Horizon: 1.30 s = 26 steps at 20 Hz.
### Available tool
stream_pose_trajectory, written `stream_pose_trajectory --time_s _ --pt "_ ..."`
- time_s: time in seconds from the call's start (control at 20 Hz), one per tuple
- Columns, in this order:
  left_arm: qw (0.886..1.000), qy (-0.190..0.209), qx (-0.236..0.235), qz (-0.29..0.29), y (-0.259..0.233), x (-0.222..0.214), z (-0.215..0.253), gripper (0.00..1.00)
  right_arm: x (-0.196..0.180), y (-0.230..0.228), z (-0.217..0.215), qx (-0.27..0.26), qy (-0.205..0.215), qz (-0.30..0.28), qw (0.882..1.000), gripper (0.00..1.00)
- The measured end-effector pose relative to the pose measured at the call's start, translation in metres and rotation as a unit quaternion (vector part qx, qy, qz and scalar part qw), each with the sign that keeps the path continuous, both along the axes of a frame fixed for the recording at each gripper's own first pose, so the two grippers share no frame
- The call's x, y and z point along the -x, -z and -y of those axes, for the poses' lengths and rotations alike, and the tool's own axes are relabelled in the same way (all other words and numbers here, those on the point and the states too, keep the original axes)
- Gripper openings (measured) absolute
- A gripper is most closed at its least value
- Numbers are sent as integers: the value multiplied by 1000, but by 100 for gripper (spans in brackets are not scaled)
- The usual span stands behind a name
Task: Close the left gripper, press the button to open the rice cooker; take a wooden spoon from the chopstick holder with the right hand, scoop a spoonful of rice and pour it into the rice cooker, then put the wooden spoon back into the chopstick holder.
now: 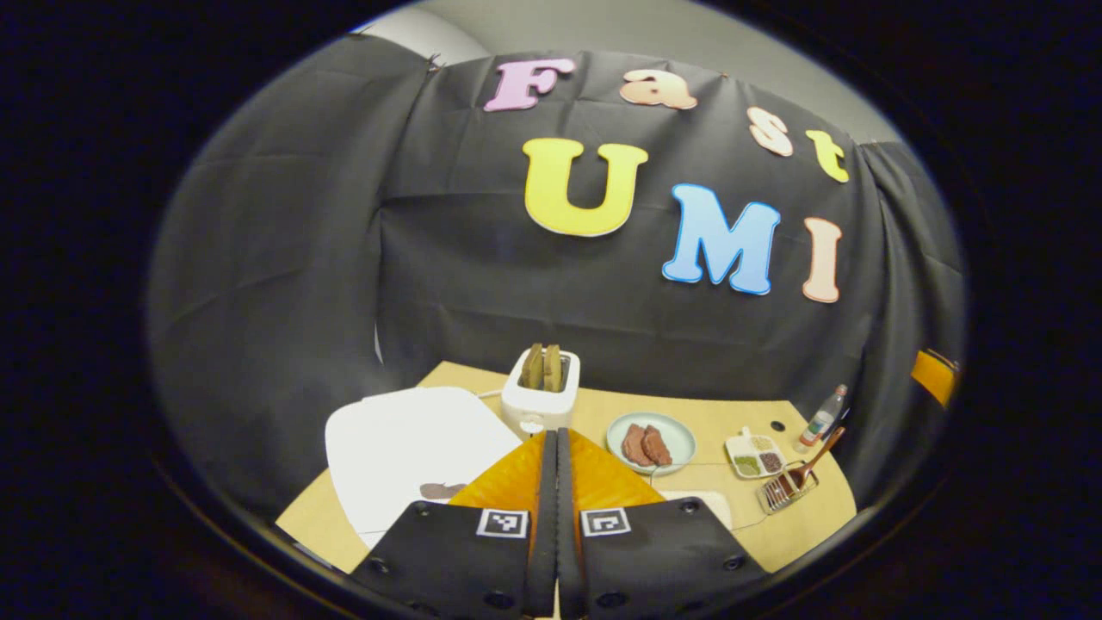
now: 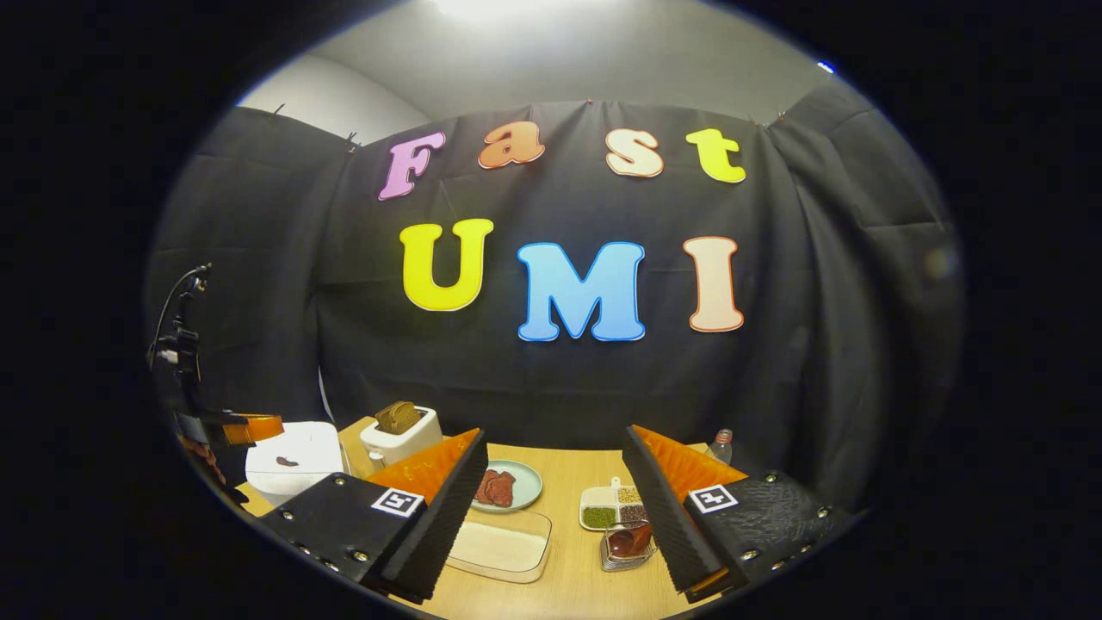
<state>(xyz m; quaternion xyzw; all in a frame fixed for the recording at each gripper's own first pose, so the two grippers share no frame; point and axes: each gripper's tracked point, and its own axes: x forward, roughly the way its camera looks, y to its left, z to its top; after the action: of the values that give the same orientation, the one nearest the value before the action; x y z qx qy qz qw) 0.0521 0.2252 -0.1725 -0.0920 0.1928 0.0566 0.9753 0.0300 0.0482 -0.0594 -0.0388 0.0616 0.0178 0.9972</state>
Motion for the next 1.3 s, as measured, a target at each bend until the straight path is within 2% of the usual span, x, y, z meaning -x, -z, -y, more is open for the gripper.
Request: stream_pose_trajectory --time_s 0.2,0.4,0.55,0.75,0.9,0.95,1.0,1.1,1.15,1.2,1.3 --pt "999 -26 0 -32 29 -3 -40 9 0 14 -6 7 -6 -20 1000 96" --pt "993 -52 34 -103 76 -3 -69 9 4 15 -9 13 -9 -23 1000 96" --pt "990 -62 30 -124 102 -6 -81 9 4 18 -3 12 -2 -26 1000 96" --pt "987 -56 24 -146 127 -6 -79 8 4 21 3 11 6 -31 999 96" --pt "988 -61 14 -139 119 -8 -80 9 3 23 5 12 8 -32 999 96" --pt "990 -66 -3 -125 109 -10 -84 7 3 23 7 10 10 -31 999 96" --pt "992 -74 -25 -102 93 -12 -90 10 4 22 7 9 10 -30 999 96" --pt "993 -100 -56 -39 46 -14 -96 10 4 22 8 11 11 -27 1000 96" --pt "992 -108 -63 4 17 -14 -91 17 4 23 9 11 11 -26 1000 96" --pt "990 -108 -75 42 -9 -12 -87 54 5 23 9 10 11 -26 1000 96" --pt "988 -103 -89 76 -35 -4 -73 89 6 23 8 8 10 -26 1000 96"
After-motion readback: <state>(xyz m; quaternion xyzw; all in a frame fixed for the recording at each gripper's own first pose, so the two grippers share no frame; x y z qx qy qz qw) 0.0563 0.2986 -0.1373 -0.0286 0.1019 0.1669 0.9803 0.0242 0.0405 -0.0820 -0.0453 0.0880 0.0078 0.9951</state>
